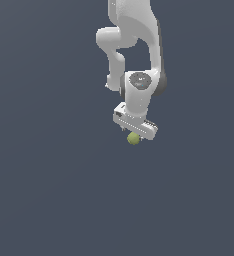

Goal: Pick up the object and move it to a goal position.

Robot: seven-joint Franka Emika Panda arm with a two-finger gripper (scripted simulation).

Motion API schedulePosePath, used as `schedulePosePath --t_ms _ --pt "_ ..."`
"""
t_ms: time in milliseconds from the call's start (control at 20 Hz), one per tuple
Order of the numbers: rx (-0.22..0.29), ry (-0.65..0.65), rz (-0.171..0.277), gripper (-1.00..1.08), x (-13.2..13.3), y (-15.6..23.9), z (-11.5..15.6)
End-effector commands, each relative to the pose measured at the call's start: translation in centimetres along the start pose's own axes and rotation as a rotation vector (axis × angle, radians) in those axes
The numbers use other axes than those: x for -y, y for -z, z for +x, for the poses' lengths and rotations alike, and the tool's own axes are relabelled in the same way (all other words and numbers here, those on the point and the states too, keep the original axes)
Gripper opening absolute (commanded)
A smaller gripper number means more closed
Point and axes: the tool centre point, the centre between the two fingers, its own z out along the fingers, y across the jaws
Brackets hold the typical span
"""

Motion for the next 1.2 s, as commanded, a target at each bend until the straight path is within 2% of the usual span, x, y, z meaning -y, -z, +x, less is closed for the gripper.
schedulePosePath --t_ms 0,500,900,1150 --pt "-0.004 -0.048 0.001 1.0 0.1 -0.3 -0.6" --pt "-0.012 -0.159 0.002 1.0 0.3 -1.1 -2.2" --pt "-0.013 -0.169 0.002 1.0 0.3 -1.4 -2.3" --pt "-0.013 -0.17 0.002 1.0 0.2 -2.8 -2.4"
